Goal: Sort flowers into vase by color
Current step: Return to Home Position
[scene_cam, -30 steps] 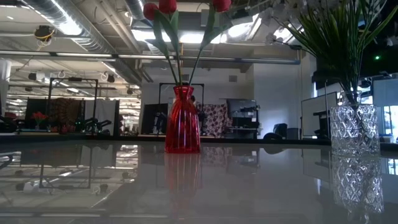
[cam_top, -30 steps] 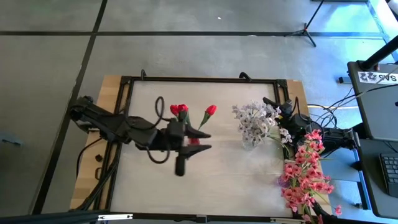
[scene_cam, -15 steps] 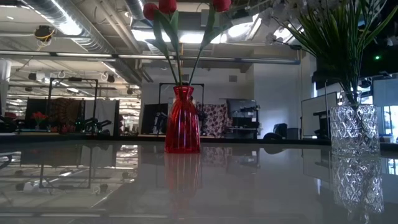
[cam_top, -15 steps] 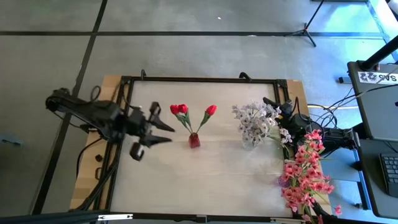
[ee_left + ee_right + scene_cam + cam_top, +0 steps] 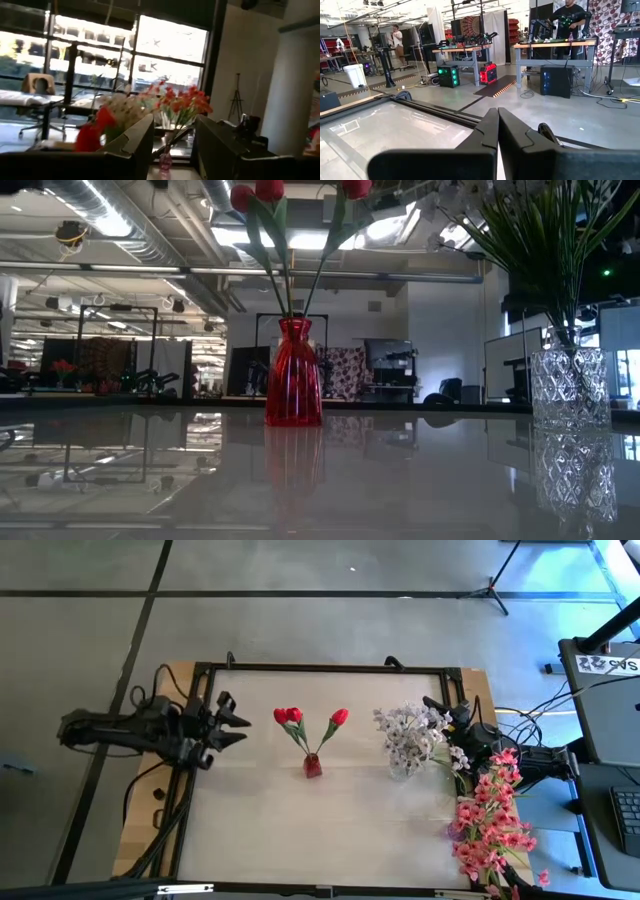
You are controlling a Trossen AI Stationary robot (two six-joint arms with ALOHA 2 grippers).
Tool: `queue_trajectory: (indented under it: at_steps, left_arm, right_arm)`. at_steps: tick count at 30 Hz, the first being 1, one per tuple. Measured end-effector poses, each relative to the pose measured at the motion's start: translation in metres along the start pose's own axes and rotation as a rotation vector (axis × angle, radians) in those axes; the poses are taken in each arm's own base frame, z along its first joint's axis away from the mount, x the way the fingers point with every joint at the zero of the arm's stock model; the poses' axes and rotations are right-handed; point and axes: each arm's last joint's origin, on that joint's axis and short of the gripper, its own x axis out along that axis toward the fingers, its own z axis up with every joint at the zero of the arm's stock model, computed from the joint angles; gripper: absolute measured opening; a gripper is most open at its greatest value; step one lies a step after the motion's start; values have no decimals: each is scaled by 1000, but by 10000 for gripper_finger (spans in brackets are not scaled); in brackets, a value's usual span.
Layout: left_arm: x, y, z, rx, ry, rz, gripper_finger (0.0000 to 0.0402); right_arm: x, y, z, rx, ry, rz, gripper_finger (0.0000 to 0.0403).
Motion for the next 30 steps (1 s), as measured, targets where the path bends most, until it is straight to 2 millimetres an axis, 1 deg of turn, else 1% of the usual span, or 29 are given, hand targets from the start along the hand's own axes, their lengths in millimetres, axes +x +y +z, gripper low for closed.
queue_trajectory:
  at_steps: [4,6,9,13,18,21,30]
  left_arm:
    - [-25,8,-19,-27,-45,38,141]
    - [-36,7,-25,-23,-101,8,141]
    - [-50,6,-38,-16,-137,-74,141]
    - [-64,7,-55,-26,-190,-94,141]
    - [-73,10,-76,-28,-198,-96,141]
    - [-75,12,-89,-37,-180,-102,141]
    - [-73,15,-106,-50,-12,-26,141]
  right_arm:
    - [0,0,0,0,0,0,5]
    - [0,0,0,0,0,0,5]
    - [0,0,0,0,0,0,5]
    - [0,0,0,0,0,0,5]
    - [0,0,0,0,0,0,5]
    - [0,0,0,0,0,1,5]
    - [0,0,0,3,-3,0,5]
